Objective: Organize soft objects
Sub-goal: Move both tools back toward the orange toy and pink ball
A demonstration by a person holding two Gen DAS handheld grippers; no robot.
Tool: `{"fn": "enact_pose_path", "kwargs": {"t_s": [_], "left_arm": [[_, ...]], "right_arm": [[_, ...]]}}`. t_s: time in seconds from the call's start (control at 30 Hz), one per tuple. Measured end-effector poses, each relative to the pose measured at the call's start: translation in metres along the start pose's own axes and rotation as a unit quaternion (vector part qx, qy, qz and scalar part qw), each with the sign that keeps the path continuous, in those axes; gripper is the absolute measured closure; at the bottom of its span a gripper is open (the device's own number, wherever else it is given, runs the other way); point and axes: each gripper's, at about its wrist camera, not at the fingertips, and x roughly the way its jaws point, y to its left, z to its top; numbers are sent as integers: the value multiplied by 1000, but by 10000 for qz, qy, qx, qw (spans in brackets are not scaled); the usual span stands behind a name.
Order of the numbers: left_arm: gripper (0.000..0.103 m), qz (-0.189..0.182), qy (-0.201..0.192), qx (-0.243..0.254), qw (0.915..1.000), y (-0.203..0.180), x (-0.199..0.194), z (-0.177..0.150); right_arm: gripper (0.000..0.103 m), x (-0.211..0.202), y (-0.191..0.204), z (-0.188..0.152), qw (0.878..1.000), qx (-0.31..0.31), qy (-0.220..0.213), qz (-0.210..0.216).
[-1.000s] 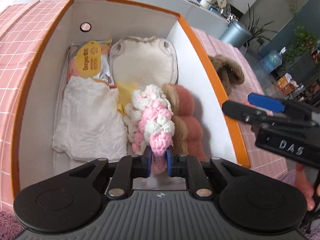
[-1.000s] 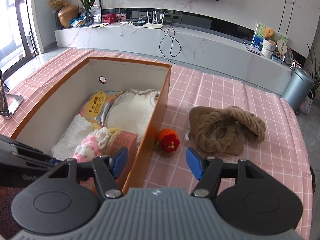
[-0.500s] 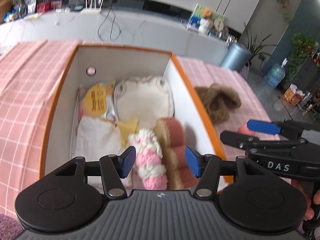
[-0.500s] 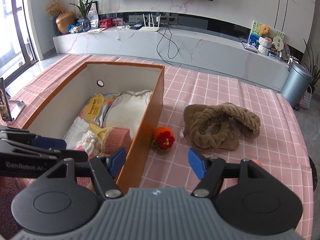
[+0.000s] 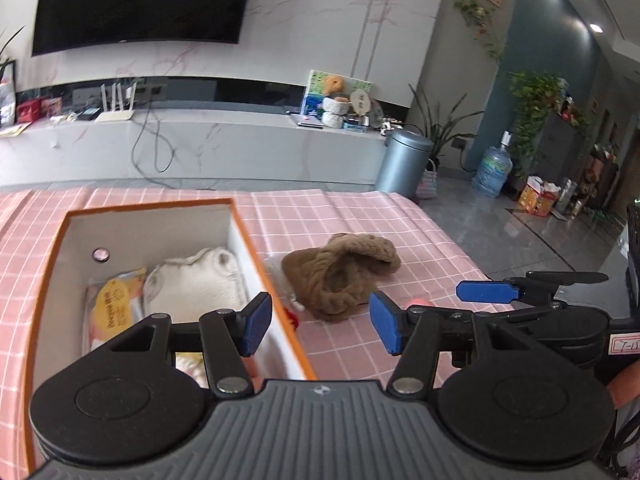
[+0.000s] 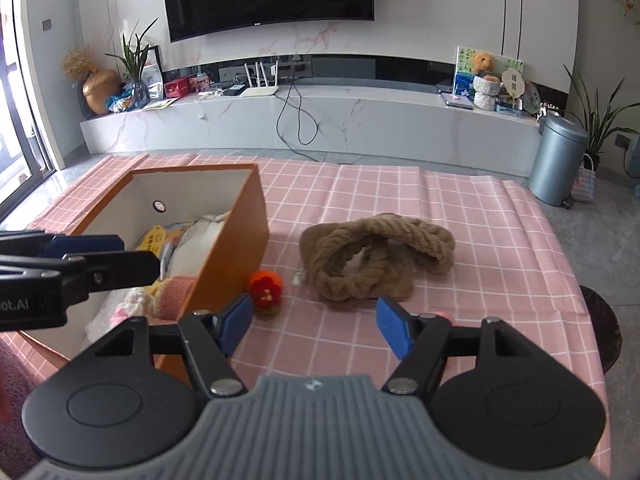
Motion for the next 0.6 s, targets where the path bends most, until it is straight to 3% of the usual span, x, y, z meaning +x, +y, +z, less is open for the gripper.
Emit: {"fn": "enact_pose_path", "kwargs": {"t_s": [0.13,0.3,0.6], "left_arm": [[37,-116,164,350,9992,-19,19,1],[44,-414,754,587,9946,-36,52,4],[44,-236,1411,1492,9784,-45,98,10]], "right_arm": [[35,2,-21,-12,9998,-140,54,-96],[35,20,-56,-25,9986,-93,428,-287],[35,73,-97,-23,9958,345,840,-142]]}}
